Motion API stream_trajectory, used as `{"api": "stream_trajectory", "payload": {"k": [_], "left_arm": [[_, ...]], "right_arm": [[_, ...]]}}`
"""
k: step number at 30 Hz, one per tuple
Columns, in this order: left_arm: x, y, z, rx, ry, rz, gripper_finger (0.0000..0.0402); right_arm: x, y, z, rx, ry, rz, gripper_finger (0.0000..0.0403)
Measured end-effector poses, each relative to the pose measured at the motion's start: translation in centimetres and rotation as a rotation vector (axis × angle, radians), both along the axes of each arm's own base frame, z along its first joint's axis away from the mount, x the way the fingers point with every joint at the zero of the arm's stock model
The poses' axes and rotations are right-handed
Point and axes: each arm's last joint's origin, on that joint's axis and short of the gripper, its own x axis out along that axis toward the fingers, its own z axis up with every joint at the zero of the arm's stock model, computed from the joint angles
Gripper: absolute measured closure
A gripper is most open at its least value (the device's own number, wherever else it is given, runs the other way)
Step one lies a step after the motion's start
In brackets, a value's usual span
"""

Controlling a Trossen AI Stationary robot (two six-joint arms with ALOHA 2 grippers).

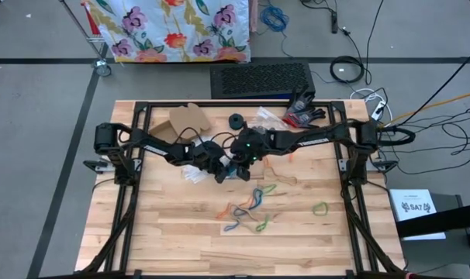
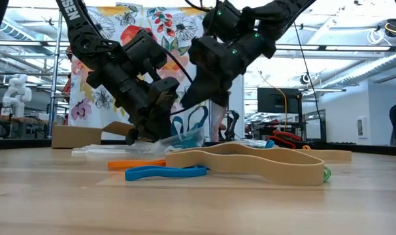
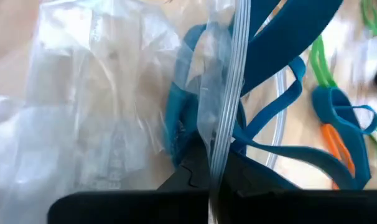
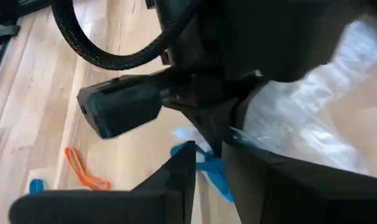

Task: Sort rubber bands
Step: Put the blue rubber band into the transparent zip bag

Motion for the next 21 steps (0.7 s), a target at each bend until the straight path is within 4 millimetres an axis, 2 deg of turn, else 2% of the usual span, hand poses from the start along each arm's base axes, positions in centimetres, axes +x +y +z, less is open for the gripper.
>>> {"api": "stream_trajectory", "payload": {"k": [4, 10, 21], "left_arm": [[0.0, 0.1, 0.0, -0.001, 0.004, 0.004, 0.0401], [-0.1, 0.1, 0.0, -0.001, 0.005, 0.003, 0.0401], [-0.1, 0.1, 0.0, 0.005, 0.004, -0.002, 0.0401]], "right_arm": [[-0.6, 0.0, 0.7, -0.012, 0.025, -0.005, 0.0334], [-2.1, -0.3, -0.6, -0.125, 0.236, -0.139, 0.0334], [-2.2, -0.9, -0.5, -0.245, 0.254, -0.249, 0.0337]]}}
